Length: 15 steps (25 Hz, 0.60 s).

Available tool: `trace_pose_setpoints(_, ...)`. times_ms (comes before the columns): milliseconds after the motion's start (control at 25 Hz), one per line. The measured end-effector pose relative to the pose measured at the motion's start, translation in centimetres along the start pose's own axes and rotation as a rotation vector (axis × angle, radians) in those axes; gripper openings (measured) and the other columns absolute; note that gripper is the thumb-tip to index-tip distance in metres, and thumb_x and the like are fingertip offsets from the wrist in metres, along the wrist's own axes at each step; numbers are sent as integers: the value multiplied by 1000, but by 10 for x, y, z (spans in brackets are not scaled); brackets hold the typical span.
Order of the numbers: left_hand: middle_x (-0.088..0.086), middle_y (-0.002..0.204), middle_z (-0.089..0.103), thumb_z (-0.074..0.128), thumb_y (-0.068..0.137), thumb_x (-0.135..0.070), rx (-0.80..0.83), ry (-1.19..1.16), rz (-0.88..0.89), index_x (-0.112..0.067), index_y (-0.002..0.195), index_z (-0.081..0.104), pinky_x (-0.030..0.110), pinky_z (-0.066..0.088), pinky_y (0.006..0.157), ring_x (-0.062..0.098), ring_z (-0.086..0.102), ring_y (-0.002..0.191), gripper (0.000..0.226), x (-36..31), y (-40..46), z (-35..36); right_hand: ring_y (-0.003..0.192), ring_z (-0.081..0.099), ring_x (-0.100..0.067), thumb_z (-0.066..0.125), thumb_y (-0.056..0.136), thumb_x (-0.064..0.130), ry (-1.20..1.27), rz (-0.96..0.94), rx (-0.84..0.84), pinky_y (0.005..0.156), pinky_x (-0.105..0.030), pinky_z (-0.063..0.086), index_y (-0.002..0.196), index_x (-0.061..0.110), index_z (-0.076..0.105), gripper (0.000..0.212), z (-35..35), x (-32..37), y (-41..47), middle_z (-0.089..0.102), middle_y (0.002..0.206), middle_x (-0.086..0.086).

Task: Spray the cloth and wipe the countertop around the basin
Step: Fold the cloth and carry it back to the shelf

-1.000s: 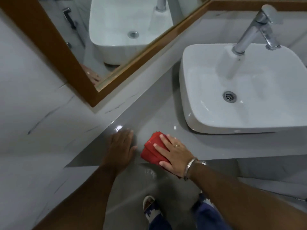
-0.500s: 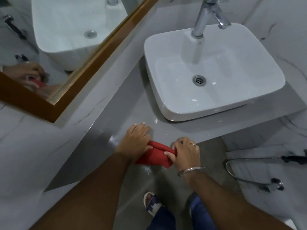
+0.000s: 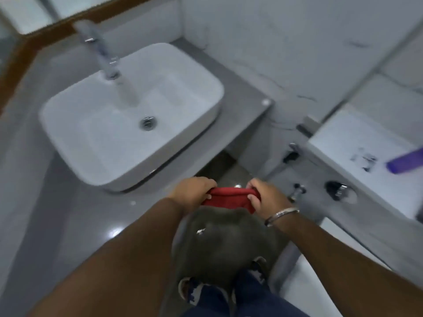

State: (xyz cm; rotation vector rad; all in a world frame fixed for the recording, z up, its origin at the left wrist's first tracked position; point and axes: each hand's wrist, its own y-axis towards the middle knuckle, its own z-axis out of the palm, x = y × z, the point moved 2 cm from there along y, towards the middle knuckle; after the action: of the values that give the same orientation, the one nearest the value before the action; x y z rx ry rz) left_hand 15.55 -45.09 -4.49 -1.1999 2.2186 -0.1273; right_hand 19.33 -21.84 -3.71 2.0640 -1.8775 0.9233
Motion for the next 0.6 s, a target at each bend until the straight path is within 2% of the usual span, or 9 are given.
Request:
trace_pose_setpoints(120,6,113,66,58,95,-18,-41,5,175,-19,118,63,40,45,93,26,59,107,24,-89,80,-16,92,61,-30,62,80,6,67,136,-244,82,-38,47,100,16,66,23,-82,-74,-41,67,97,-11)
trace_pose_setpoints(240,4,112,68,61,95,-20,-80,-31,306,-21,121,64,36,46,93,22,61,104,26,-182,157,-30,92,58,-23,66,79,4,116,273,-515,85,-23,39,103,13,70,26,-157,-151,-77,64,98,-11)
trace_pose_setpoints(360,-1,115,70,68,92,-27,-119,-101,296,-24,122,65,35,50,94,18,63,103,30,-238,219,-41,85,59,-19,67,80,10,249,421,-700,81,-25,43,101,17,68,22,-201,-209,-82,64,87,5)
trace_pose_setpoints(440,5,114,71,72,90,-24,-101,-104,261,-20,120,67,37,51,95,22,64,102,31,-260,262,-48,84,61,-19,68,82,17,374,535,-733,79,-29,48,103,17,66,20,-217,-243,-68,62,83,9)
trace_pose_setpoints(520,8,114,71,72,89,-16,-89,-94,234,-15,117,69,37,50,96,26,64,104,28,-270,302,-54,90,62,-23,69,85,19,423,619,-706,82,-28,48,107,12,65,24,-224,-267,-45,67,96,-6)
trace_pose_setpoints(600,9,114,71,70,89,-12,-100,-81,223,-12,113,70,39,49,98,26,64,106,23,-273,340,-52,94,62,-25,69,86,19,403,691,-712,81,-25,43,112,10,62,28,-227,-284,-21,67,107,-13)
